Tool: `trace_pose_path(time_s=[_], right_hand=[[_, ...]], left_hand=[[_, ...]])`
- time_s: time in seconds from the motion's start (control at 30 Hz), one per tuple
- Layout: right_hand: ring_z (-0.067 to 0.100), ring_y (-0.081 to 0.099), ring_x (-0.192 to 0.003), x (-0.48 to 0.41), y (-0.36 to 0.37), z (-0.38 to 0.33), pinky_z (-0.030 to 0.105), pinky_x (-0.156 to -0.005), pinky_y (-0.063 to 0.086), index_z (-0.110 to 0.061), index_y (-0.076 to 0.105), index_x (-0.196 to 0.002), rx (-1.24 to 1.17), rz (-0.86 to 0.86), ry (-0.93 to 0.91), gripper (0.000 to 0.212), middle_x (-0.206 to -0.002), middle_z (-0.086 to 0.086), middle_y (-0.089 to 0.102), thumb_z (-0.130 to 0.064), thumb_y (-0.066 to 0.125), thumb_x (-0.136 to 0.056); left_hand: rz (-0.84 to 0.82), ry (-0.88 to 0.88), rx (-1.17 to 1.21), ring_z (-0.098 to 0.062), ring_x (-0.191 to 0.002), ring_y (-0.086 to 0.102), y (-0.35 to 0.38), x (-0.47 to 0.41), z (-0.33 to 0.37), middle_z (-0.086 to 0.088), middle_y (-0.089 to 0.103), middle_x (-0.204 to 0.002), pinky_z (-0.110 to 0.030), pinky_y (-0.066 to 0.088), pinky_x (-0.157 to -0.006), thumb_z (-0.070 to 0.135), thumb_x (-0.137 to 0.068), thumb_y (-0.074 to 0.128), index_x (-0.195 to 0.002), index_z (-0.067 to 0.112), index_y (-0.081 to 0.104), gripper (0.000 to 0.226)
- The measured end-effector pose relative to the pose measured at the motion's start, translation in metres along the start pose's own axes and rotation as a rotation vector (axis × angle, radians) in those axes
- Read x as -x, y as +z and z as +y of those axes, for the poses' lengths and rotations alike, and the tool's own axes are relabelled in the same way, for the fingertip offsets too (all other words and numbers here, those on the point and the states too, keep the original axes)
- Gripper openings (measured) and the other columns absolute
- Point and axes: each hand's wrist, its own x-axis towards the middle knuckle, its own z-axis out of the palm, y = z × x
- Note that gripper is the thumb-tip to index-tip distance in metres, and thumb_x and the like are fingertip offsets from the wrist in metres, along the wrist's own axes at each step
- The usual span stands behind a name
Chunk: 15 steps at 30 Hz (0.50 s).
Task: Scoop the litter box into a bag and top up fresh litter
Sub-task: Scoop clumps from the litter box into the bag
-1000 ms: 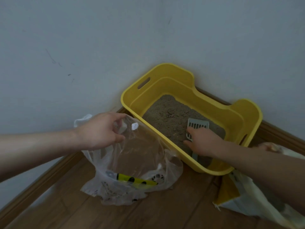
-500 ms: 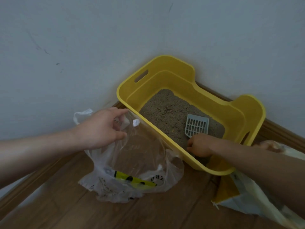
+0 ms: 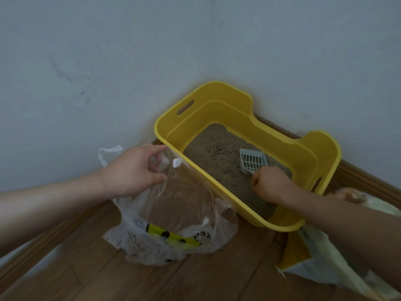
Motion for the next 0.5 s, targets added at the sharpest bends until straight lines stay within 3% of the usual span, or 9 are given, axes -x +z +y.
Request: trace_pose_path(time_s=[0.13, 0.27, 0.4, 0.5], right_hand=[[0.022, 0.061, -0.106, 0.011, -0.006, 0.003, 0.032, -0.078, 0.058, -0.026, 0.066, -0.086, -0.060, 0.094, -0.023, 0.009, -0.114, 0.003, 0.066, -0.017, 0.065, -0.087], [0.021, 0.061, -0.093, 0.021, -0.013, 0.005, 0.033, -0.071, 0.060, -0.023, 0.056, -0.095, -0.100, 0.133, -0.007, 0.019, -0.118, 0.004, 0.062, -0.020, 0.070, -0.084], [0.015, 0.066, -0.075, 0.028, -0.025, 0.010, 0.036, -0.065, 0.062, -0.020, 0.065, -0.106, -0.095, 0.105, 0.053, 0.022, -0.094, 0.002, 0.068, -0.020, 0.068, -0.084], [0.013, 0.068, -0.068, 0.034, -0.034, 0.011, 0.033, -0.061, 0.062, -0.019, 0.074, -0.100, -0.076, 0.060, 0.076, 0.016, -0.080, -0.001, 0.070, -0.017, 0.066, -0.085]], left_hand=[[0.005, -0.011, 0.004, -0.003, -0.080, 0.066, 0.000, 0.003, 0.001, 0.012, 0.058, -0.106, -0.022, 0.048, -0.076, 0.021, -0.076, 0.082, -0.144, 0.021, 0.047, 0.077], [0.007, -0.009, 0.003, 0.001, -0.079, 0.065, -0.002, 0.008, 0.005, 0.012, 0.058, -0.105, -0.021, 0.047, -0.075, 0.022, -0.076, 0.082, -0.143, 0.020, 0.047, 0.076], [0.030, -0.015, -0.030, -0.002, -0.079, 0.065, -0.003, 0.014, 0.007, 0.013, 0.060, -0.102, -0.026, 0.049, -0.079, 0.022, -0.074, 0.083, -0.143, 0.020, 0.049, 0.077], [0.029, -0.016, -0.024, -0.001, -0.077, 0.065, -0.003, 0.016, 0.007, 0.016, 0.059, -0.101, -0.024, 0.048, -0.078, 0.021, -0.074, 0.083, -0.143, 0.020, 0.048, 0.077]])
